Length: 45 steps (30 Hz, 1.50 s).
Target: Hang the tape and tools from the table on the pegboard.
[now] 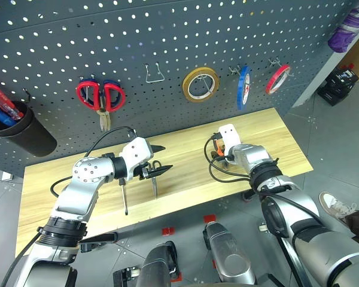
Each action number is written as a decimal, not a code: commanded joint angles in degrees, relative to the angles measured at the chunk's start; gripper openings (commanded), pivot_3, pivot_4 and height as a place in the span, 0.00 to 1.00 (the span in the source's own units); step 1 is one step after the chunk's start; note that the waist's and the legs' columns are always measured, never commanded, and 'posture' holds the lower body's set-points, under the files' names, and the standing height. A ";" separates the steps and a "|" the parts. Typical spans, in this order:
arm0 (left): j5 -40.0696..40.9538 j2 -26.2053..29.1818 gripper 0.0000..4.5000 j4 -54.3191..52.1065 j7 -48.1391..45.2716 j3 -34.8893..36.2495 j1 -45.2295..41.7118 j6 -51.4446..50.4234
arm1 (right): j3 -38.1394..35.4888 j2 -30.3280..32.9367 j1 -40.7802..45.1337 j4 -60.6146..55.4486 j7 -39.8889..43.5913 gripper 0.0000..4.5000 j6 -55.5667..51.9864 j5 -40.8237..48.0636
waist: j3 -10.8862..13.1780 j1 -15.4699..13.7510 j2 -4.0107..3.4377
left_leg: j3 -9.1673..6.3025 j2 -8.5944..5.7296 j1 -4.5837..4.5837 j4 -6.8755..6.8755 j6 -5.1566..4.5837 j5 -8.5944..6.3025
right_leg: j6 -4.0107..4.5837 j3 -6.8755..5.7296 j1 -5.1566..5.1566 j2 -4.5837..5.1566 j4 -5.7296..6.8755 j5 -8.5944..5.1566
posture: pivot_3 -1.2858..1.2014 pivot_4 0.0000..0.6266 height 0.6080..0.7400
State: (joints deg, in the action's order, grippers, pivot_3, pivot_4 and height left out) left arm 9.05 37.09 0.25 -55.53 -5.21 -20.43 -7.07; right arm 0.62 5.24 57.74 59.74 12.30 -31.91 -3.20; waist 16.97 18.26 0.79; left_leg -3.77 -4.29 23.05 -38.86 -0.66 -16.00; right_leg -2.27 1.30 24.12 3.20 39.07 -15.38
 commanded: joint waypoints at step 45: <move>23.12 -1.84 0.70 -31.92 22.26 24.97 23.39 -22.36 | 9.64 -10.59 -15.65 -69.48 -3.38 0.51 23.99 -0.66 | -0.07 -6.35 0.09 | 0.05 0.08 -0.08 -0.06 -0.18 -0.15 | 0.00 0.08 0.10 -0.06 0.02 0.03 | 0.43 0.47 1.00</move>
State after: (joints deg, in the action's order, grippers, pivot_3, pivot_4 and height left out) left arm 30.22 33.53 -28.86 -33.31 18.26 4.41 -27.73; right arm 11.18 -4.17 39.14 -12.22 10.54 -13.01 -3.82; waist 16.90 11.91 0.88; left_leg -3.76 -4.20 22.96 -38.91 -0.82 -16.14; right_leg -2.27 1.32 24.21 3.14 39.09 -15.35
